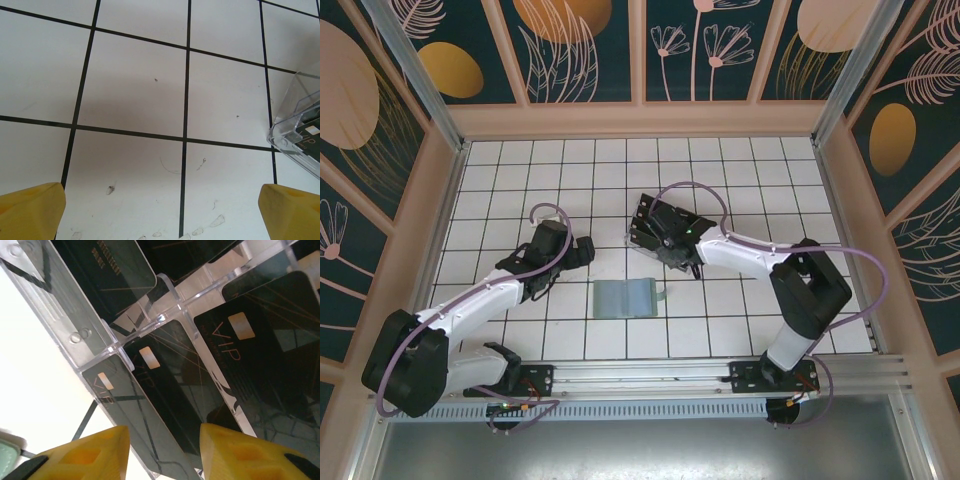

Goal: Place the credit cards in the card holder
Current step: Pick up the credit card from the storage box.

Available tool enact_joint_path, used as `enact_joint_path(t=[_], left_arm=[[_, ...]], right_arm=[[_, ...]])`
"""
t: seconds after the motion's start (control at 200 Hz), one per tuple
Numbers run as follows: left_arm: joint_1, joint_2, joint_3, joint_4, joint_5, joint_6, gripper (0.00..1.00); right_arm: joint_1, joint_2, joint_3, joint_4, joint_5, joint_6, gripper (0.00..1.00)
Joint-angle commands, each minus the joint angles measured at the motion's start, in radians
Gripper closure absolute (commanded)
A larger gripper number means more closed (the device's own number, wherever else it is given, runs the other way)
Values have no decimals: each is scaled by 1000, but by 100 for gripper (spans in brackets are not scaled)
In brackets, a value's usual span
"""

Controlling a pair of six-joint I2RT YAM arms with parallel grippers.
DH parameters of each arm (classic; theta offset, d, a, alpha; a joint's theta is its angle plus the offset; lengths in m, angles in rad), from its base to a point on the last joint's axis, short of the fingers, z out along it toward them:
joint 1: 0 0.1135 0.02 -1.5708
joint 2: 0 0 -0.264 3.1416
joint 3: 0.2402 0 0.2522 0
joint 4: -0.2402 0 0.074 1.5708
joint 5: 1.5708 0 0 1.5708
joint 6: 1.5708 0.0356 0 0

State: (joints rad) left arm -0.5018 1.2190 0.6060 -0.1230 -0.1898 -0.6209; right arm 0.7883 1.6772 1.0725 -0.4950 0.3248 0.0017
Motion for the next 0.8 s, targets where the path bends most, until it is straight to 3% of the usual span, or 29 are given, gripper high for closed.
enact_joint_path(t=[0.0, 0.22, 0.52, 0.701, 0.791], left_arm=[[8, 13, -14, 25, 10, 10, 2], [10, 20, -14, 36, 17, 6, 1], [11, 20, -18, 42, 18, 6, 2], [11, 19, -20, 44, 20, 6, 2], [11, 20, -20, 45, 21, 5, 1]], right_arm=[[6, 22, 23, -12, 34, -22, 59], [17, 35, 20, -6, 6, -26, 66], [15, 47, 24, -6, -24, -43, 86], [12, 59, 30, -6, -49, -60, 88], [8, 67, 32, -8, -59, -68, 77]])
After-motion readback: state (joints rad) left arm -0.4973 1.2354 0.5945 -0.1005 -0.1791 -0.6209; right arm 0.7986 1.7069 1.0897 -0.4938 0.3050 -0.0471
